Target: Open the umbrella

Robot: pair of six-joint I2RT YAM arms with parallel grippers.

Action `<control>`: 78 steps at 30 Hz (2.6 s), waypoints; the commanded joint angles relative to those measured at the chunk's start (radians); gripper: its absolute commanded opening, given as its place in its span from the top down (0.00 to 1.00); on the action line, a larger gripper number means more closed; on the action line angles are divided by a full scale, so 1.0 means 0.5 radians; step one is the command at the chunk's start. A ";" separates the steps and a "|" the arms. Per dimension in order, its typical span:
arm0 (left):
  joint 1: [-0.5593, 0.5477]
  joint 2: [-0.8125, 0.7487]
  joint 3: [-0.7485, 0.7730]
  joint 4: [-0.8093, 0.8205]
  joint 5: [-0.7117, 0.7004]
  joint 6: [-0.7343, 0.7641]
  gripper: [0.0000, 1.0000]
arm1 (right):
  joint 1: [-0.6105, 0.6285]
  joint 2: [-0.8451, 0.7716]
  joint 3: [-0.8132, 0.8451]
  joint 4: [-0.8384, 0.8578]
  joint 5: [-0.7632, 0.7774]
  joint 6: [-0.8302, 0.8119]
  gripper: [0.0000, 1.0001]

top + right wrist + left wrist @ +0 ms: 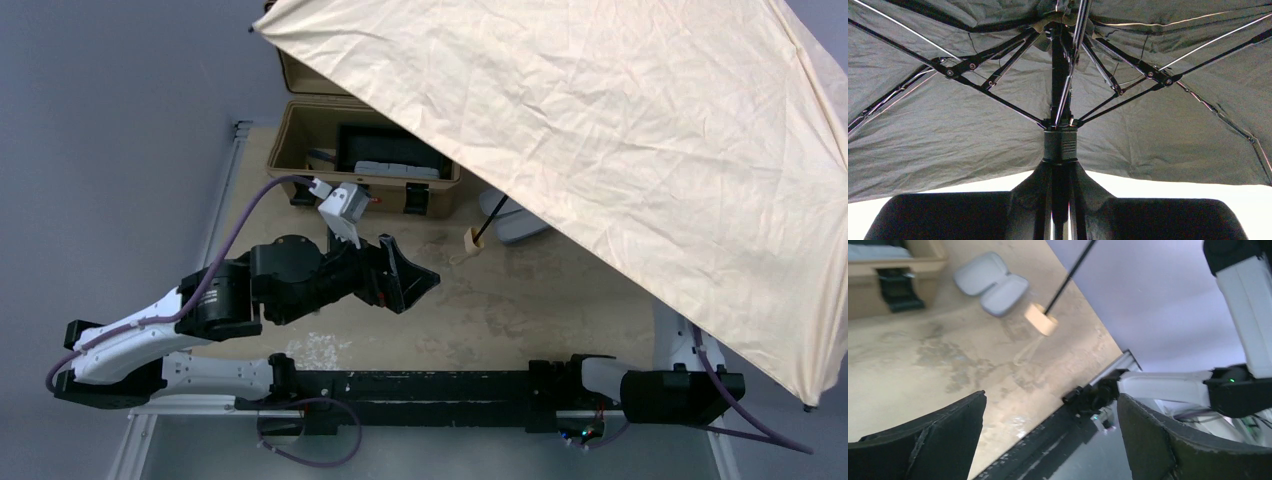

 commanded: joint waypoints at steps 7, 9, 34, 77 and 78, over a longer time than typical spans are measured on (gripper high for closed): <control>0.142 -0.416 0.133 -0.616 -0.484 0.232 0.00 | -0.009 -0.101 0.064 -0.456 0.393 -0.251 1.00; 0.173 -0.445 0.151 -0.747 -0.497 0.236 0.00 | -0.018 -0.084 0.038 -0.489 0.367 -0.237 1.00; 1.932 -0.075 0.042 -0.587 0.657 0.764 0.00 | -0.318 -0.307 -0.573 -0.695 0.996 -0.718 1.00; 2.168 -1.091 -0.961 1.047 1.219 1.215 0.00 | -0.321 -0.329 -0.711 -0.742 1.120 -0.771 1.00; 2.168 -1.089 -0.957 1.044 1.235 1.215 0.00 | -0.322 -0.329 -0.708 -0.743 1.115 -0.770 1.00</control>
